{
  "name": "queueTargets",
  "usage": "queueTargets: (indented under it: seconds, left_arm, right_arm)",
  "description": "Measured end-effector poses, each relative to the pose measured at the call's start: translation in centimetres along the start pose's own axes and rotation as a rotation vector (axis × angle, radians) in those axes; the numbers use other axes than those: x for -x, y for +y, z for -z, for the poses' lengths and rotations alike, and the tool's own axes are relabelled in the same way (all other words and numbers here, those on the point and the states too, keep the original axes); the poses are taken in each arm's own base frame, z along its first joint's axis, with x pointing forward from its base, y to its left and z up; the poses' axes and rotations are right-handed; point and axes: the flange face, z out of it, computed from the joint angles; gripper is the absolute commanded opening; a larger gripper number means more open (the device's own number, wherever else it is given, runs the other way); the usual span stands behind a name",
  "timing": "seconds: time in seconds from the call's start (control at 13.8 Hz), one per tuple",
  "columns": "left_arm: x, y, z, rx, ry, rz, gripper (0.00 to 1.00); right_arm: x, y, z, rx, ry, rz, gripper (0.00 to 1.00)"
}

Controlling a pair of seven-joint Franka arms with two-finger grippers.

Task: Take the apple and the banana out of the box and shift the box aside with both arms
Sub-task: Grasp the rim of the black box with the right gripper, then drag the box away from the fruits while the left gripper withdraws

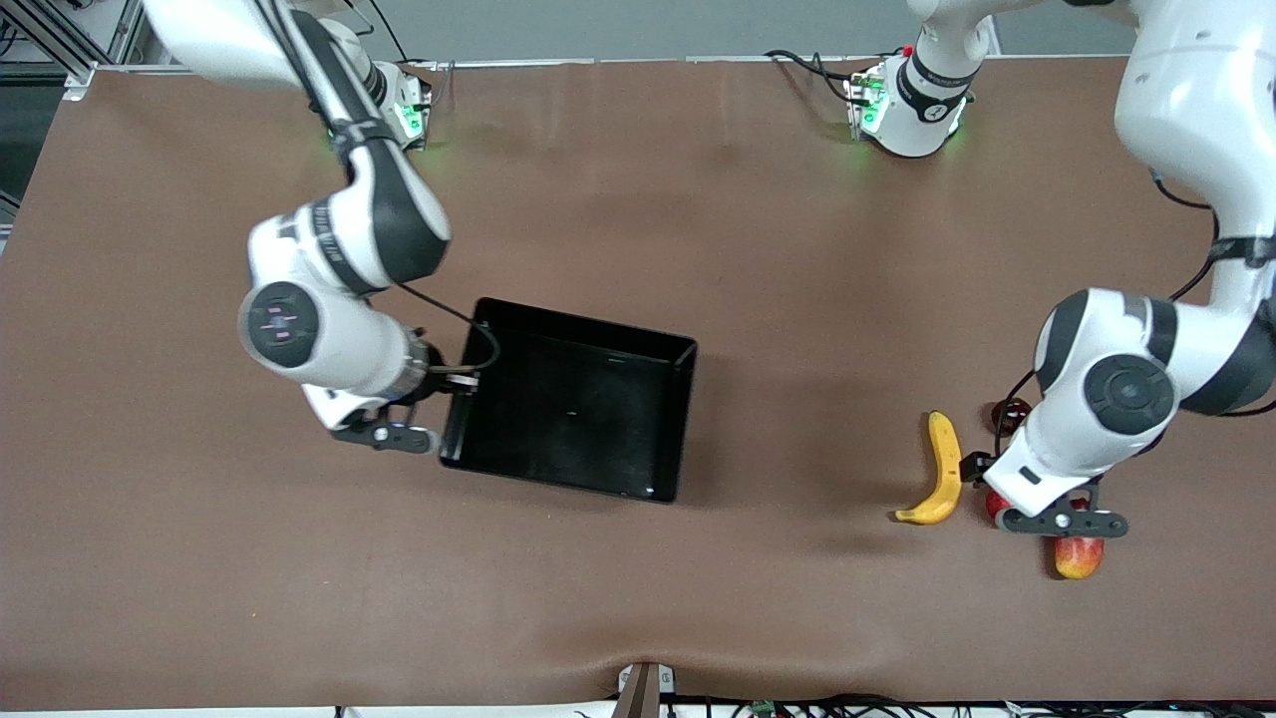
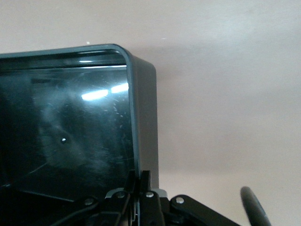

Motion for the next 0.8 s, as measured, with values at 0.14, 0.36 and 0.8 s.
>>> queueTargets:
  seconds: [0.14, 0.36, 0.8]
  left_arm:
    - [0.5, -0.9, 3.2, -0.004, -0.005, 0.026, 1.0]
    - [1.2, -3.4, 7.4, -0.036, 0.011, 0.064, 1.0]
    - [4.4, -3.7, 18.0, -0.026, 0.04, 0.109, 1.0]
  right_arm:
    - [-1.1, 5.1, 1.0, -0.016, -0.019, 0.019, 0.0]
    - [-2.2, 14.8, 0.2, -0.034, -0.062, 0.059, 0.0]
    - [-2.3, 29.4, 0.0, -0.027, -0.068, -0.015, 0.0]
